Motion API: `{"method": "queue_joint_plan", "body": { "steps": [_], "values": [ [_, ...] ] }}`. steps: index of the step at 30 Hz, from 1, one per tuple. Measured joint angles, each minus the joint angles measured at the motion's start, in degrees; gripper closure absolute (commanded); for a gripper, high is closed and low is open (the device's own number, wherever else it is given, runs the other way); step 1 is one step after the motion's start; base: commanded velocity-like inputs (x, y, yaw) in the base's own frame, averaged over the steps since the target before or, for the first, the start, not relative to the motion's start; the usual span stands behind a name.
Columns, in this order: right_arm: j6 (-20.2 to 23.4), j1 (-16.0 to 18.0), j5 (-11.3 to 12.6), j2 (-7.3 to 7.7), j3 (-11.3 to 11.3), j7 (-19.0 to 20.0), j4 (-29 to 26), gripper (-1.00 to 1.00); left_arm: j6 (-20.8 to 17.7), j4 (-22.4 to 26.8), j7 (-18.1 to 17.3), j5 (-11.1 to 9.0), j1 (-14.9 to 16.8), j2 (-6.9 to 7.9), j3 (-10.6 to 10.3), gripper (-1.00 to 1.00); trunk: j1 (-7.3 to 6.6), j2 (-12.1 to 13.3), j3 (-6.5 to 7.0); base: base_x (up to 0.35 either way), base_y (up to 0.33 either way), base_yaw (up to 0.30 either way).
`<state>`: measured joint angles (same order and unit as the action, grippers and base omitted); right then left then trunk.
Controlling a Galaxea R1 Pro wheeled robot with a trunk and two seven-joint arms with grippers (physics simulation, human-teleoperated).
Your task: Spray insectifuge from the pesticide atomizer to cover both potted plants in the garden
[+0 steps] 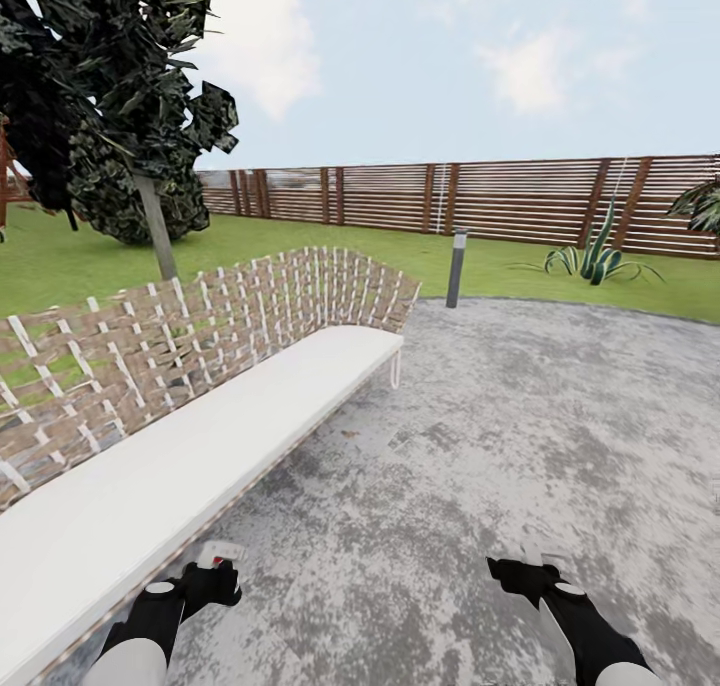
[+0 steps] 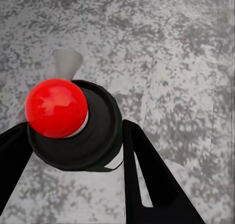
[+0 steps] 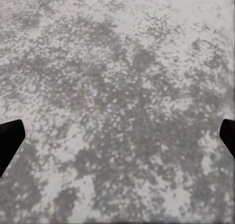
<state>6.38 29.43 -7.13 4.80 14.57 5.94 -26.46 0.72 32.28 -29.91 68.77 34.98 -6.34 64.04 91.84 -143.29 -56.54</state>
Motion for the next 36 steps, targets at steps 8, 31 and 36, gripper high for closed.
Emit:
{"method": "queue_joint_plan", "body": {
  "steps": [8, 31, 36],
  "values": [
    [-0.13, -0.01, 0.00, 0.06, 0.00, 0.00, 0.04, -1.00, 0.00, 0.01, -0.01, -0.01, 0.00, 0.00, 0.00, 1.00, 0.00, 0.00, 0.17, 0.000, 0.000, -0.065],
    [0.31, 0.03, -0.09, 0.00, 0.07, 0.01, 2.84, -1.00, 0.00, -0.09, 0.00, 0.07, -0.09, -0.09, 0.00, 1.00, 0.00, 0.00, 0.75, 0.000, 0.000, -0.112],
    [0.30, 0.04, -0.10, -0.02, 0.07, 0.01, 2.84, -1.00, -0.01, -0.09, 0.00, 0.07, -0.07, -0.39, 0.00, 1.00, 0.00, 0.00, 1.01, 0.000, 0.000, -0.224]
  ]
}}
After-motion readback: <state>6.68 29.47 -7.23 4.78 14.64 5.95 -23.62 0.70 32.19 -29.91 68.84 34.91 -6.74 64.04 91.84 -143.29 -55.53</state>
